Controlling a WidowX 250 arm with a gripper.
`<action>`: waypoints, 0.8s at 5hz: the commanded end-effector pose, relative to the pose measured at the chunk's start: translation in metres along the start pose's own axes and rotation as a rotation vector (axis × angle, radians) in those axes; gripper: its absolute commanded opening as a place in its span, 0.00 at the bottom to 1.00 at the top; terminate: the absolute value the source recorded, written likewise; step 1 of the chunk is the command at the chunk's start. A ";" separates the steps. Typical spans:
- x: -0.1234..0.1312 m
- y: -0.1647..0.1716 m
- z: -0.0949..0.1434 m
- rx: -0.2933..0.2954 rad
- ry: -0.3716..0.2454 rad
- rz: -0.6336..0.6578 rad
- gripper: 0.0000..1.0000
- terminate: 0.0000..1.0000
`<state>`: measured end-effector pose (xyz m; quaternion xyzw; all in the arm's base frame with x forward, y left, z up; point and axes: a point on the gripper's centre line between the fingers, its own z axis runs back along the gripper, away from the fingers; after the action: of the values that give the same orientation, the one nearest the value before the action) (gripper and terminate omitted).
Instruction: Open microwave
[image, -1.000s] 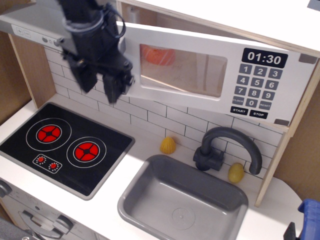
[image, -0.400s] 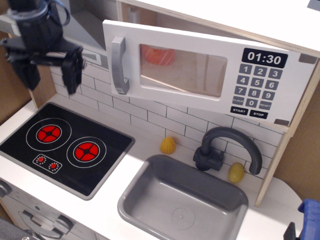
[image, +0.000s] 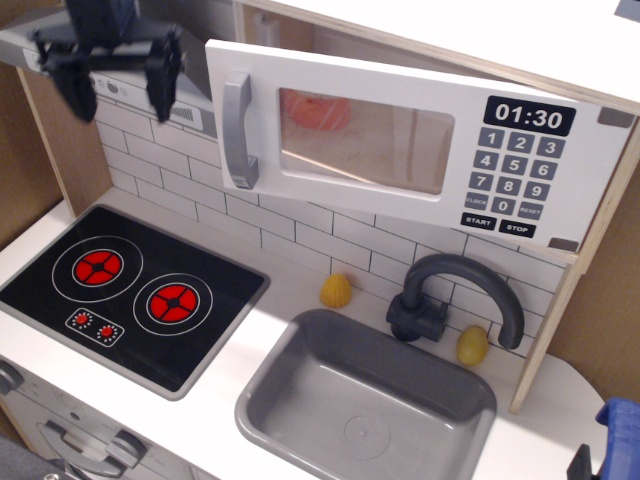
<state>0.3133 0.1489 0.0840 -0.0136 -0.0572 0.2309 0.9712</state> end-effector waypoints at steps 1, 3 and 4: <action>0.031 -0.016 0.035 -0.035 -0.067 0.009 1.00 0.00; -0.001 -0.082 0.016 0.013 -0.105 -0.181 1.00 0.00; -0.050 -0.113 0.010 0.034 -0.075 -0.350 1.00 0.00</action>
<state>0.3183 0.0237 0.0695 0.0192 -0.0562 0.0559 0.9967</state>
